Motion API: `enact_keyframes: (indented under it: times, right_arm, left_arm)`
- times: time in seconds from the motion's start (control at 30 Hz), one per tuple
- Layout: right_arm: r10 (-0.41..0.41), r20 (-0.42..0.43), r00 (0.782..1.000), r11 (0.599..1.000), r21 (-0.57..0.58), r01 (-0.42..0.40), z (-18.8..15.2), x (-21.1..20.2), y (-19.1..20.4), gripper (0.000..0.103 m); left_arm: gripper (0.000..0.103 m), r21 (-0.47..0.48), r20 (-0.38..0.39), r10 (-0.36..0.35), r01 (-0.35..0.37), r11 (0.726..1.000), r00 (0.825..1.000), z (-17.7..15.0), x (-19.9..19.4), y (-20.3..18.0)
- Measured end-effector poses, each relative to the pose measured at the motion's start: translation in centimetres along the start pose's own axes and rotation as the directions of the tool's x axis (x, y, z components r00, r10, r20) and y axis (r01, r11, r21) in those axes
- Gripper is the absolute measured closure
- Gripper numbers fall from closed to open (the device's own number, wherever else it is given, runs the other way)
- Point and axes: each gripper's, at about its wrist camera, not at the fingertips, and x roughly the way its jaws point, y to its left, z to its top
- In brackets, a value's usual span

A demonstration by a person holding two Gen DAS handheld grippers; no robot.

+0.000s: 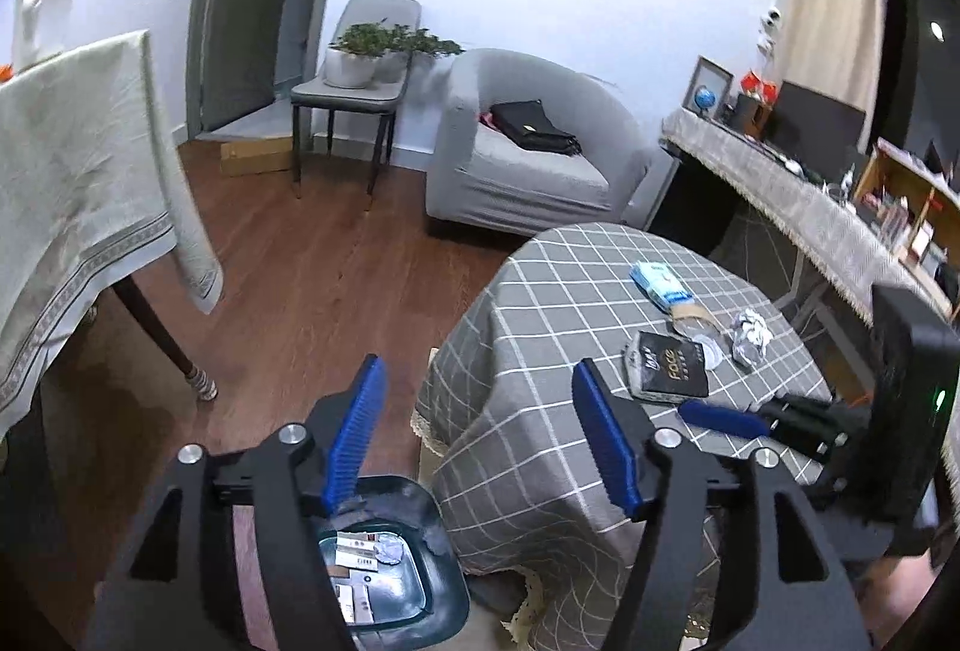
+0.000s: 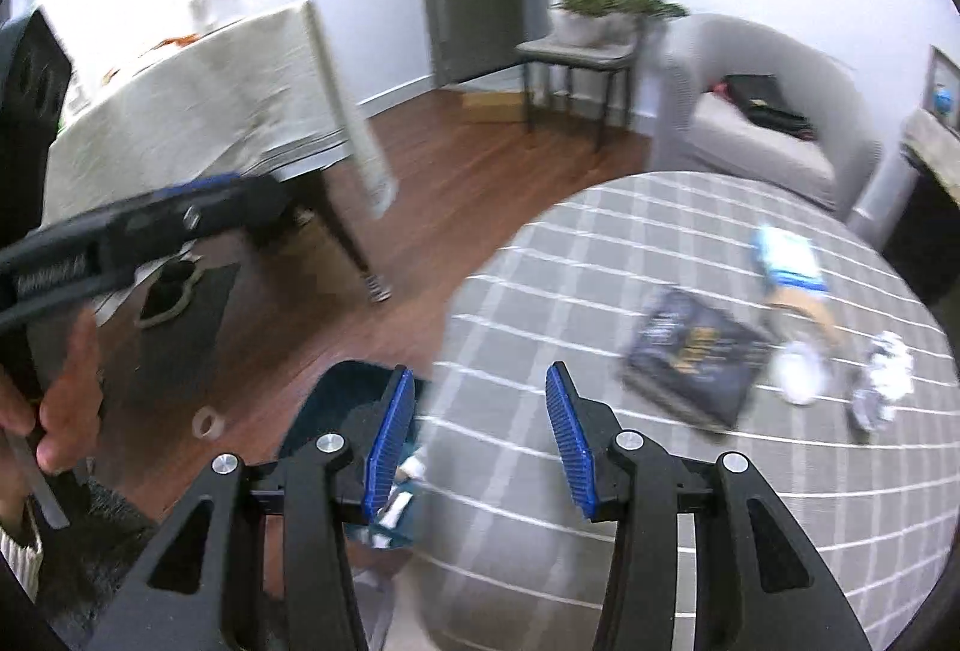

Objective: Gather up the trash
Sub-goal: 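Move both grippers back over the table toward the black tissue pack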

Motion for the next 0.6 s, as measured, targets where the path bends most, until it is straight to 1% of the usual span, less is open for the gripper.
enact_keyframes:
  times: [0.07, 0.13, 0.17, 0.23, 0.3, 0.37, 0.43, 0.5, 0.57, 0.6]
  right_arm:
    - [-0.038, 0.007, 0.999, 0.999, 0.022, 0.038, -0.3, -0.3, -1.5, 0.057]
    - [-0.065, 0.01, 0.998, 0.997, 0.043, 0.064, -0.7, -0.6, -2.9, 0.054]
    - [-0.088, 0.021, 0.996, 0.994, 0.06, 0.087, -0.8, -0.9, -3.7, 0.05]
    - [-0.115, 0.027, 0.993, 0.99, 0.082, 0.113, -1.2, -1.5, -4.7, 0.049]
    - [-0.141, 0.036, 0.989, 0.985, 0.105, 0.136, -1.5, -2.0, -6.0, 0.043]
    - [-0.162, 0.037, 0.986, 0.978, 0.138, 0.156, -1.8, -2.4, -7.5, 0.04]
    - [-0.182, 0.04, 0.982, 0.972, 0.158, 0.174, -2.1, -2.9, -8.8, 0.031]
    - [-0.219, 0.03, 0.975, 0.96, 0.187, 0.21, -2.6, -3.4, -10.4, 0.029]
    - [-0.23, 0.042, 0.972, 0.953, 0.213, 0.216, -3.1, -4.2, -11.6, 0.028]
    - [-0.24, 0.043, 0.97, 0.949, 0.22, 0.225, -3.1, -4.2, -11.9, 0.022]
  left_arm:
    - [0.029, 0.032, 0.002, 0.001, -0.001, 0.999, 1.0, -0.1, 0.7, -1.4]
    - [0.023, 0.057, 0.008, -0.004, 0.003, 0.998, 1.0, -0.4, 1.4, -2.6]
    - [0.023, 0.065, 0.004, -0.004, 0.004, 0.998, 1.0, -0.6, 1.7, -3.2]
    - [0.022, 0.074, -0.005, -0.014, 0.014, 0.997, 1.0, -0.8, 2.6, -4.1]
    - [0.022, 0.078, -0.015, -0.019, 0.02, 0.997, 1.0, -0.9, 3.4, -4.9]
    - [0.019, 0.085, -0.019, -0.034, 0.036, 0.996, 0.999, -0.9, 3.9, -5.9]
    - [0.016, 0.097, -0.025, -0.053, 0.055, 0.994, 0.998, -1.0, 4.6, -7.1]
    - [0.013, 0.113, -0.039, -0.07, 0.074, 0.991, 0.997, -1.2, 5.4, -8.3]
    - [0.012, 0.136, -0.066, -0.068, 0.077, 0.988, 0.995, -1.6, 6.5, -9.6]
    - [0.012, 0.147, -0.084, -0.07, 0.082, 0.986, 0.994, -1.8, 7.2, -10.3]
